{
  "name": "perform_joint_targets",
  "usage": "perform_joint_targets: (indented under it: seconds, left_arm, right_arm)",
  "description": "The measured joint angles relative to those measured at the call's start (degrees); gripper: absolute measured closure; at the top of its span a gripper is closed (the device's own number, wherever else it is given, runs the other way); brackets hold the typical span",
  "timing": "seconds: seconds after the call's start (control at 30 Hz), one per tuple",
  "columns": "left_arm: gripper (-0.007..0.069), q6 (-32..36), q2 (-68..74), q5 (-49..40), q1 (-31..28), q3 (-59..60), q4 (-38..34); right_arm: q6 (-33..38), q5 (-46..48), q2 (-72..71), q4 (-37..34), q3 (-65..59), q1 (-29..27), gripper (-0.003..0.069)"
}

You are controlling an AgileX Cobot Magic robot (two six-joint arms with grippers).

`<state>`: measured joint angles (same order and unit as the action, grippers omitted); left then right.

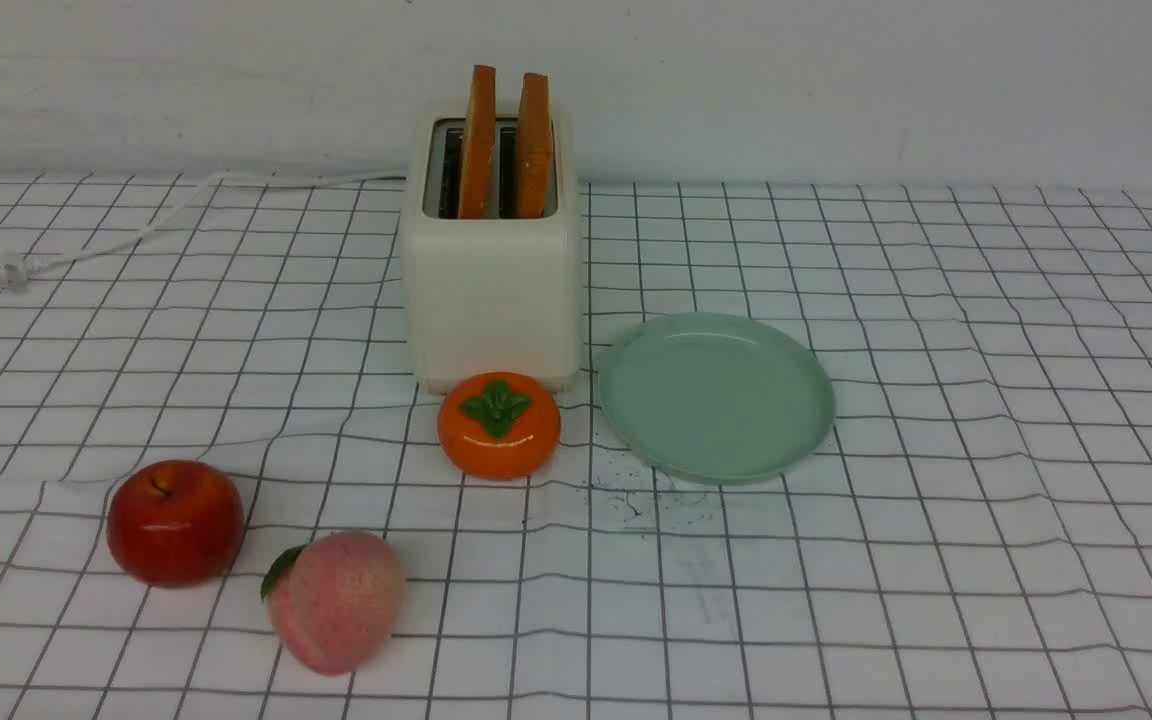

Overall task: Take toasted bread from bread machine on white checkered table place on plate.
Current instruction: 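Reach for a toast slice standing in the toaster with the left gripper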

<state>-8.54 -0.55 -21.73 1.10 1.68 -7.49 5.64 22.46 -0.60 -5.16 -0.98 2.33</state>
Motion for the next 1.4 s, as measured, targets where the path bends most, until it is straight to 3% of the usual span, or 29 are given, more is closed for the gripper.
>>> perform_joint_targets:
  seconds: [1.23,1.4]
  left_arm:
    - [0.0386,0.0,0.0,0.3,0.0,0.0,0.0]
    - [0.0386,-1.1,0.0,5.8,0.0,0.0,-6.9]
  right_arm:
    - [0.0,0.0,0.0,0.0,0.0,0.0,0.0419]
    - [0.0,0.0,0.0,0.0,0.0,0.0,0.0419]
